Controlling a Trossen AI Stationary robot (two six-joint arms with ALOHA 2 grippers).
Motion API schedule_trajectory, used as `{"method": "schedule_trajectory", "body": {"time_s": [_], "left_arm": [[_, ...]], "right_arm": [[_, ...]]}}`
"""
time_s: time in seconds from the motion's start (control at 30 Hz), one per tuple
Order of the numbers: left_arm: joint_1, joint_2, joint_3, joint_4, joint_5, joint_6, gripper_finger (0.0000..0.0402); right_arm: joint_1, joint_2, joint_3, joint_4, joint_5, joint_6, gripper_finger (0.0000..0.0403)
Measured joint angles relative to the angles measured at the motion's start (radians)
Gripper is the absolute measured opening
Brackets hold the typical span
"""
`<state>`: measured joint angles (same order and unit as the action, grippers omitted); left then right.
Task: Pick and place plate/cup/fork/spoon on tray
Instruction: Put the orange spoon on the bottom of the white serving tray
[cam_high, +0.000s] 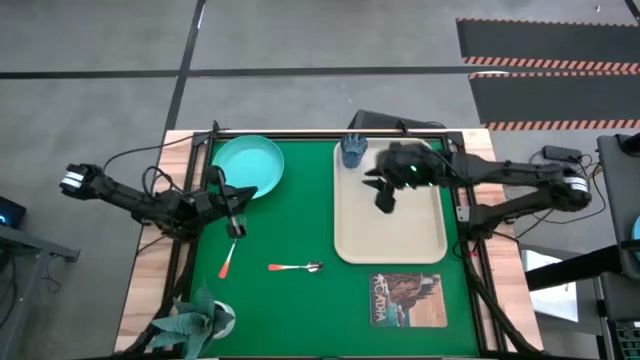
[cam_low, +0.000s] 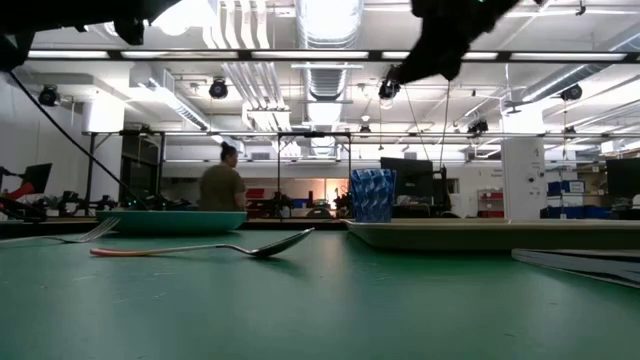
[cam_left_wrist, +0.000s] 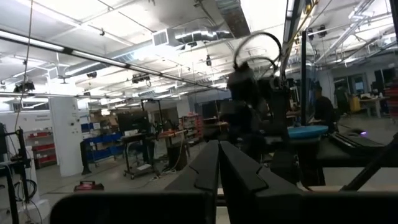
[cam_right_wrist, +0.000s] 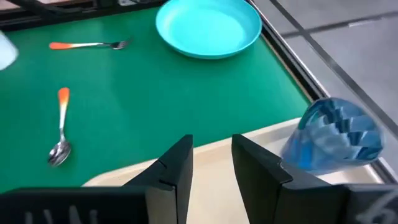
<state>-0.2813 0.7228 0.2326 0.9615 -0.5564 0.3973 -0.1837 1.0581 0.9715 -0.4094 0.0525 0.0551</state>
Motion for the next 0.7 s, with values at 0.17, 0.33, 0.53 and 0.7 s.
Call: {"method": "schedule_trajectory", "body": {"time_s": [0.17, 0.33, 0.53, 0.7], "left_arm": [[0.000, 0.091, 0.057, -0.001, 0.000, -0.002, 0.0001], [0.000, 0.197, 0.122, -0.001, 0.000, -0.002, 0.0001], [0.000, 0.344, 0.211, -0.005, -0.008, -0.089, 0.0001], [0.000, 0.465, 0.297, -0.122, -0.027, -0.310, 0.0001]], "right_arm": [[0.045, -0.130, -0.217, 0.178, 0.000, 0.000, 0.0102], [0.082, -0.241, -0.373, 0.319, 0.000, -0.036, 0.0100], [0.122, -0.361, -0.459, 0.417, -0.003, -0.106, 0.0099], [0.129, -0.442, -0.470, 0.429, -0.029, -0.149, 0.0092]]}}
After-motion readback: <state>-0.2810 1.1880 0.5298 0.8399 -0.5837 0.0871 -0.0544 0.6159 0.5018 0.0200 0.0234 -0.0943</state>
